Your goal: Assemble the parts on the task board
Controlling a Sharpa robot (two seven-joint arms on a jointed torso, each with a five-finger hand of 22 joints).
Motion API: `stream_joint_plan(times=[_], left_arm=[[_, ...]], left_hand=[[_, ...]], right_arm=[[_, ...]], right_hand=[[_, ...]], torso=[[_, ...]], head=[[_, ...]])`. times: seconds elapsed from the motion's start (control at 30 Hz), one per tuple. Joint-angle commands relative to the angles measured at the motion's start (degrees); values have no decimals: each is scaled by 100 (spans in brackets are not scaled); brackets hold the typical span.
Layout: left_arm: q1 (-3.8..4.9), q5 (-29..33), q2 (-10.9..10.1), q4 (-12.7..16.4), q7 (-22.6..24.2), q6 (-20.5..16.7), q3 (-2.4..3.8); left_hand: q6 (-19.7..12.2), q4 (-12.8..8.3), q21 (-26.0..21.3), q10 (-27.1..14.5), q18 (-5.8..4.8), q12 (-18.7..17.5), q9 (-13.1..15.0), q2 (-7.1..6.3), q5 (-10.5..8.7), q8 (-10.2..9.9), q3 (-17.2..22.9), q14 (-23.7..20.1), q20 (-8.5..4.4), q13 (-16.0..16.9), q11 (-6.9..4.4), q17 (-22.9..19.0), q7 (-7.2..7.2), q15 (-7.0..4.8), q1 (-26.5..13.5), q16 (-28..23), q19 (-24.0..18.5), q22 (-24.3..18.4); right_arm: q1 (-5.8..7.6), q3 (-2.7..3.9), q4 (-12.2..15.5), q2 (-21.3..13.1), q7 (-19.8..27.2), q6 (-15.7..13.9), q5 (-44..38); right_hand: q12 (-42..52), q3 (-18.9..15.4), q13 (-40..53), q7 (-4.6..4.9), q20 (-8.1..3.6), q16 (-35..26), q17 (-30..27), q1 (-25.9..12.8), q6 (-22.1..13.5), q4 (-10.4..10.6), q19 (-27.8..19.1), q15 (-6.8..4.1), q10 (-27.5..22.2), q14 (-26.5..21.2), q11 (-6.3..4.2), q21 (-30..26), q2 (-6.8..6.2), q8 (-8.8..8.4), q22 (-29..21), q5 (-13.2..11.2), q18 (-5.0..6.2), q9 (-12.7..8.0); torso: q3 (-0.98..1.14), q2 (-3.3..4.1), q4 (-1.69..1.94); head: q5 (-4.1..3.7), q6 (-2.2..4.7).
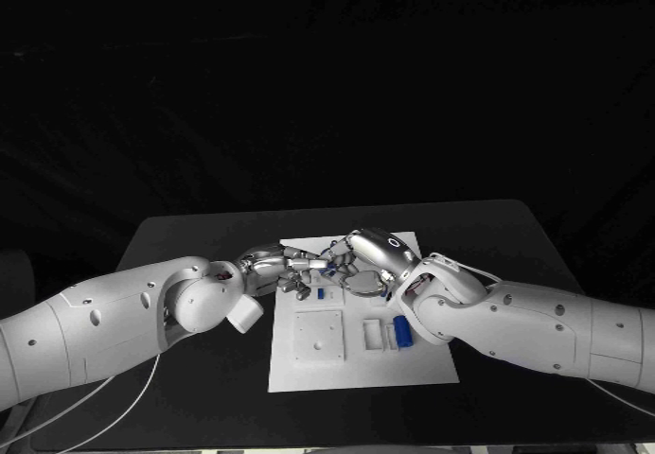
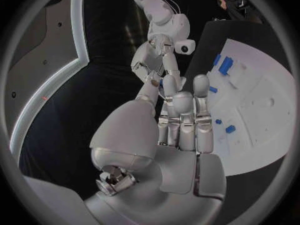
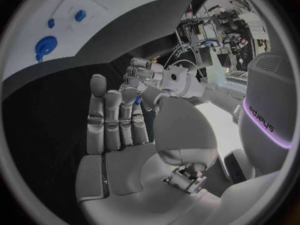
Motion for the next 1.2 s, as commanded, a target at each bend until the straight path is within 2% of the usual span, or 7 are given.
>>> stream_joint_plan(times=[0.03, 0.37, 0.5, 0.7, 0.93, 1.07, 1.2], left_arm=[[8, 28, 26, 35, 157, 178, 6], [8, 28, 21, 5, 202, 97, 6], [8, -27, 14, -3, 152, 103, 6], [8, -92, 11, -2, 57, 162, 5], [8, -106, 9, 3, -64, 219, 5], [8, -107, 8, -9, -141, 211, 5], [8, -126, 4, -29, -237, 206, 5]], left_hand=[[105, -49, 9, 2, -25, 32, 0, 35, -28, 18, 14, -14, -22, 6, -19, -5, -21, -24, 75, 28, -31, 4], [569, -119, 39, 92, -61, -11, 11, 426, 1, 27, 147, 16, -64, -11, -26, 11, -103, -57, 299, 54, -28, 21], [596, -168, 47, 89, -61, -30, 9, 411, 9, 1, 132, 20, -63, -12, -34, 21, -93, -50, 335, 64, -30, 27], [386, -95, 44, 88, -47, -43, 1, 231, -2, -3, -45, 13, -43, -7, -23, -10, -28, -25, 123, 44, -31, 21], [-101, 183, 33, 63, -14, -61, -9, -152, -57, -12, -331, -3, 2, -5, 31, -16, 85, 31, -354, 41, -22, 2], [-384, 298, 29, 8, 0, -44, -12, -291, -62, -3, -356, -24, 22, 10, 60, -9, 140, 59, -445, 48, -22, -2], [-695, 729, 25, -98, 42, 67, -4, -674, -62, 23, 18, -72, 66, 70, 102, 11, 203, 98, -394, 89, -33, 5]], right_arm=[[-6, 1, -19, -6, -78, 198, -19], [-6, 1, -17, -19, -85, 190, -20], [-6, 1, -13, -24, -89, 170, -19], [-6, 1, -8, -29, -95, 154, -14], [-6, 1, -8, -31, -94, 161, -6], [-6, 1, -6, -31, -87, 156, 3], [-7, 2, 2, -34, -78, 140, 18]], right_hand=[[-19, -2, 5, 39, 1, -27, 6, -41, 37, -19, -40, -10, -2, -34, -12, 19, 0, 38, 98, -13, 23, -1], [-19, -2, 5, 39, 1, -27, 6, -41, 37, -19, -40, -10, -2, -34, -12, 19, 0, 38, 98, -13, 23, -1], [-19, -2, 5, 39, 1, -27, 6, -41, 37, -19, -40, -10, -2, -34, -12, 19, 0, 38, 98, -13, 23, -1], [-19, -2, 5, 39, 1, -27, 6, -41, 37, -19, -40, -10, -2, -34, -12, 19, 0, 38, 98, -13, 23, -1], [-19, -2, 5, 39, 1, -27, 6, -41, 37, -19, -40, -10, -2, -34, -12, 19, 0, 38, 98, -13, 23, -1], [-19, -2, 5, 39, 1, -27, 6, -41, 37, -19, -40, -10, -2, -34, -12, 19, 0, 38, 98, -13, 23, -1], [-24, 2, 20, 39, 0, -25, 13, -47, 42, -45, -47, -11, 1, -31, -12, 43, 15, 39, 97, -13, 26, 0]], torso=[[0, -1, 0], [2, 1, 0], [2, 2, 1], [1, 0, 2], [1, 2, 0], [-1, 0, 0], [2, 1, 1]], head=[[4, 4], [-2, 0], [-8, 4], [-6, 9], [-9, 5], [-10, 2], [-11, -1]])
